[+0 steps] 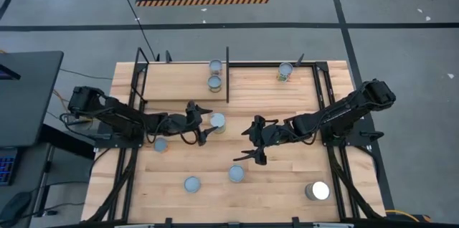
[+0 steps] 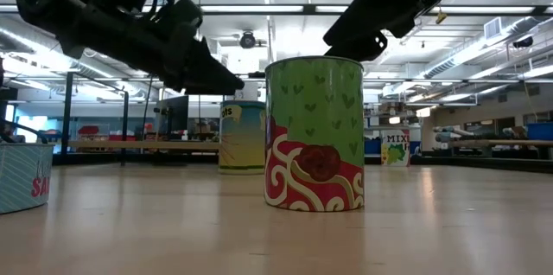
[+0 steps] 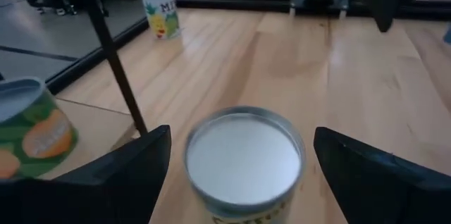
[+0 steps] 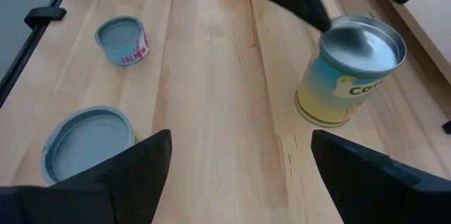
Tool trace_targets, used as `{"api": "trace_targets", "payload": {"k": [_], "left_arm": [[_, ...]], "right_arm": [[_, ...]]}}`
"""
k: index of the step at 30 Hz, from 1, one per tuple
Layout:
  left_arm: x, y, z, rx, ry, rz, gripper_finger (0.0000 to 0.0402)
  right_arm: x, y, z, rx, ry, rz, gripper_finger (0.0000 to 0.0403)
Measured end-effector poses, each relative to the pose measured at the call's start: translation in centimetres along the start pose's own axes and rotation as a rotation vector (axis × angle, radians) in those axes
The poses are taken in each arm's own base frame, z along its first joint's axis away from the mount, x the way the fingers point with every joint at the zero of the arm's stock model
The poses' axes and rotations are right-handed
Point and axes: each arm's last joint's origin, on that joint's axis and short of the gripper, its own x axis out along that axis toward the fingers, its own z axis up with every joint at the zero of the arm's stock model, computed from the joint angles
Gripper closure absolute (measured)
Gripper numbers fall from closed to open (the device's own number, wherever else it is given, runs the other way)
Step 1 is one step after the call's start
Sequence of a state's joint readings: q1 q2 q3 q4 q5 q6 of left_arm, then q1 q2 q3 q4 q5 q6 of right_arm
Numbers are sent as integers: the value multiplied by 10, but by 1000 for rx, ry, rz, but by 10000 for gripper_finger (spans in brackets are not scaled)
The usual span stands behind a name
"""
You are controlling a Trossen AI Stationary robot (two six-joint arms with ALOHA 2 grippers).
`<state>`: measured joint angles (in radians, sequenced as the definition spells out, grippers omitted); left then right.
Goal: Pick and place cans onto a shelf
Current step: Put the canned carrots on the shelf
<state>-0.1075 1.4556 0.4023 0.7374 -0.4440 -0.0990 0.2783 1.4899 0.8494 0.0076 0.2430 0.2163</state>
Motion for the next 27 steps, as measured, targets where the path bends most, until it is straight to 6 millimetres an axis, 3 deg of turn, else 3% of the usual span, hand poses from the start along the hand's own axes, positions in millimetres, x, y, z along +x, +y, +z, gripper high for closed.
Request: {"api": "trace_targets", "payload": {"k": [27], "left_arm": [[36, 10, -18, -81, 34, 47, 49]], "right_arm": [[0, 0, 0, 10, 0, 2, 54]]}}
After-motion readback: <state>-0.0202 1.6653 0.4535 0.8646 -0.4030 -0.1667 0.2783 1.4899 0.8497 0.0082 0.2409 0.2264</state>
